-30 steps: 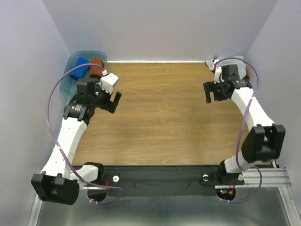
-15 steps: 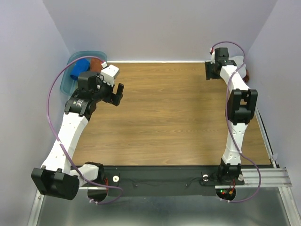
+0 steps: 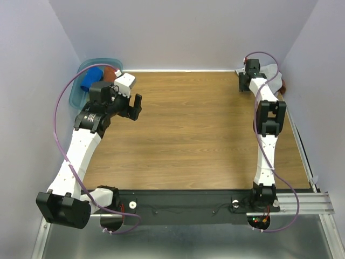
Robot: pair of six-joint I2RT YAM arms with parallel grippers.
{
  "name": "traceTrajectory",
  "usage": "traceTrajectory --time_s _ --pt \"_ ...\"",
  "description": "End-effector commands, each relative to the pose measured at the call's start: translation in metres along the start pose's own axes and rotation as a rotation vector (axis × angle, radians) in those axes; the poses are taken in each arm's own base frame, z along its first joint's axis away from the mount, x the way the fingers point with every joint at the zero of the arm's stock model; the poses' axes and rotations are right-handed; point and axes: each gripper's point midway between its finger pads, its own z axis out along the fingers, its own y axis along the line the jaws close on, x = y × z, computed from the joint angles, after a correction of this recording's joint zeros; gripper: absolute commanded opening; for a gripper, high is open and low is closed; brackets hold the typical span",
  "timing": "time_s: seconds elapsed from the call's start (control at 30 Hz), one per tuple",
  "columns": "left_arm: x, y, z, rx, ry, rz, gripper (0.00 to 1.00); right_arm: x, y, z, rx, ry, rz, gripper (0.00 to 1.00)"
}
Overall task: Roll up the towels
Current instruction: Grab a towel with the right arm
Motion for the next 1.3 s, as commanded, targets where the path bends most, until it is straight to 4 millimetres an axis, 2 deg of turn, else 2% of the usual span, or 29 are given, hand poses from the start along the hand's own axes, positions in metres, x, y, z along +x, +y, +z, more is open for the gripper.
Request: traceTrajectory --time_s 0.0,0.17,0.4,0.47,0.5,0.53,0.57,0.63,0.67,0.77,0.8,0.87,0.93,1.03,1.1,1.13,1.27 --pt "-0.015 -0.002 0.000 0.003 -0.053 -0.009 0.99 -0.037 -0.005 0.006 0.043 -0.128 0.060 0.56" --pt "-0.009 -0.001 0.002 -0.006 -0.036 -0.014 0.99 -0.038 -0.012 0.025 0.117 -0.168 0.083 0.57" --pt "-0.007 0.003 0.007 -0.021 -0.024 -0.009 0.99 -0.044 -0.014 0.038 0.150 -0.211 0.101 0.59" --pt "-0.005 0.004 0.009 -0.023 -0.016 -0.011 0.99 -0.047 -0.013 0.042 0.146 -0.229 0.095 0.49" --pt "-0.005 0.006 0.009 -0.029 -0.015 -0.009 0.99 -0.048 -0.013 0.042 0.147 -0.233 0.094 0.39" --pt "-0.005 0.006 0.010 -0.030 -0.014 -0.010 0.99 -0.048 -0.011 0.043 0.137 -0.231 0.090 0.17" --pt "-0.004 0.006 0.011 -0.032 -0.010 -0.008 0.99 -0.053 -0.012 0.037 0.133 -0.240 0.094 0.08" --pt "-0.004 0.007 0.010 -0.039 -0.009 -0.009 0.99 -0.054 -0.012 0.031 0.114 -0.241 0.076 0.00" --pt "-0.004 0.008 0.010 -0.041 -0.010 -0.010 0.99 -0.070 -0.018 0.014 0.118 -0.271 0.079 0.01" --pt "-0.009 0.006 0.007 -0.037 -0.023 -0.024 0.99 -0.093 -0.037 -0.015 0.138 -0.320 0.078 0.00" --pt "-0.011 0.004 0.006 -0.028 -0.029 -0.027 0.99 -0.113 -0.055 -0.040 0.154 -0.368 0.102 0.01" --pt "-0.015 0.003 0.004 -0.022 -0.041 -0.031 0.99 -0.135 -0.073 -0.065 0.161 -0.426 0.125 0.01" --pt "-0.021 0.002 0.002 -0.020 -0.056 -0.036 0.99 -0.163 -0.098 -0.103 0.180 -0.509 0.134 0.01" --pt "-0.027 0.004 0.000 -0.031 -0.070 -0.052 0.99 -0.194 -0.122 -0.150 0.227 -0.601 0.106 0.01" --pt "-0.030 0.007 0.000 -0.055 -0.082 -0.072 0.99 -0.205 -0.135 -0.171 0.254 -0.640 0.097 0.01" --pt "-0.031 0.008 0.000 -0.061 -0.088 -0.080 0.99 -0.215 -0.141 -0.193 0.258 -0.679 0.103 0.00" --pt "-0.040 0.019 -0.004 -0.126 -0.122 -0.100 0.99 -0.236 -0.151 -0.242 0.257 -0.778 0.107 0.01"
